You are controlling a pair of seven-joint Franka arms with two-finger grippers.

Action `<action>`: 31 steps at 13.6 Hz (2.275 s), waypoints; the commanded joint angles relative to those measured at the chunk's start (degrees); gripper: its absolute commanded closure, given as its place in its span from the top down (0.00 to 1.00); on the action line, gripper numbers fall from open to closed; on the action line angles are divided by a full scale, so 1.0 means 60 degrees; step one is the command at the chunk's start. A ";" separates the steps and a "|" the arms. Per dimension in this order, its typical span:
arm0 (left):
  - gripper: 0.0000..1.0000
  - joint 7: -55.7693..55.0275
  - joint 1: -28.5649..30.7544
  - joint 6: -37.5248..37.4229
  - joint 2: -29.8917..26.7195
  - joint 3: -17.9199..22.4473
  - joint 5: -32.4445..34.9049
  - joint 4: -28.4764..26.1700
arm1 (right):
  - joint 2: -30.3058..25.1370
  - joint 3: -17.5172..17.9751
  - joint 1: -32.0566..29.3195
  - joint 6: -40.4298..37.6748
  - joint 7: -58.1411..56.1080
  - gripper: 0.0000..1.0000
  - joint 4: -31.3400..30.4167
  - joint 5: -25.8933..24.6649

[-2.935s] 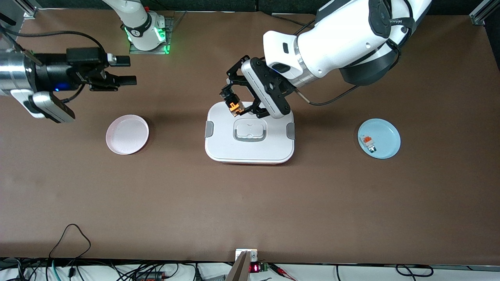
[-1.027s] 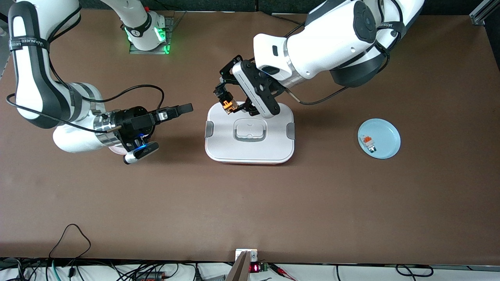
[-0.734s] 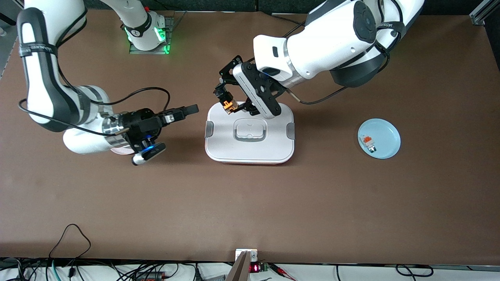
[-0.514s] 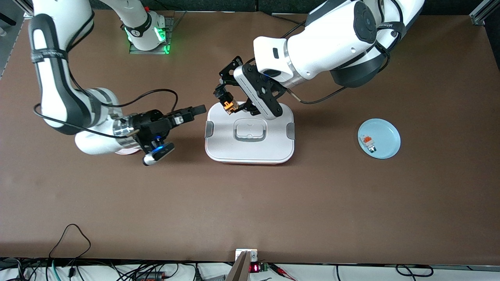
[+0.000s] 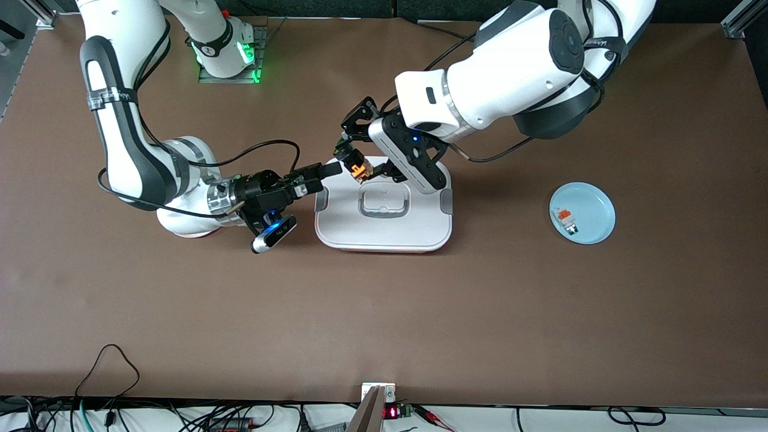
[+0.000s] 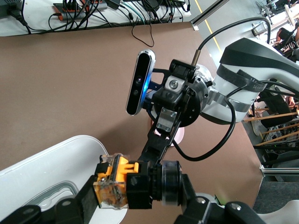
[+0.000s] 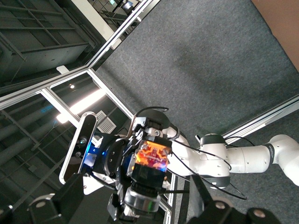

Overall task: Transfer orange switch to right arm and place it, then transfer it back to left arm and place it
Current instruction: 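Grasp the switch with the right gripper from the left gripper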

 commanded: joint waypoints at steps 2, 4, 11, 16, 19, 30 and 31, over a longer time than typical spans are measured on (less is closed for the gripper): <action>0.15 -0.0092 -0.0090 0.0064 -0.0009 0.0059 -0.0009 0.0083 | -0.0100 -0.0052 0.0141 0.0123 0.0115 1.00 -0.0112 0.0293; 0.15 -0.0106 -0.0090 0.0064 -0.0009 0.0059 0.0050 0.0083 | -0.0100 -0.0052 0.0141 0.0108 0.0115 1.00 -0.0127 0.0366; 0.15 -0.0121 -0.0076 0.0063 -0.0023 0.0074 0.0035 0.0083 | -0.0071 -0.0052 0.0610 0.0254 -0.0061 1.00 -0.0405 0.1449; 0.15 -0.0194 -0.0090 0.0049 -0.0009 0.0074 0.0050 0.0083 | -0.0027 -0.0052 0.0887 0.0489 -0.0119 0.97 -0.0361 0.1918; 0.15 -0.0194 -0.0076 0.0049 -0.0009 0.0147 0.0050 0.0083 | -0.0027 -0.0052 0.0918 0.0592 -0.0192 0.88 -0.0332 0.1934; 0.15 -0.0194 -0.0061 0.0064 -0.0023 0.0147 0.0050 0.0083 | 0.0061 -0.0067 0.0947 0.0606 -0.2214 0.30 -0.0376 0.1919; 0.15 -0.0194 -0.0061 0.0064 -0.0023 0.0147 0.0050 0.0083 | 0.0061 -0.0081 0.0947 0.0606 -0.2388 0.28 -0.0376 0.1919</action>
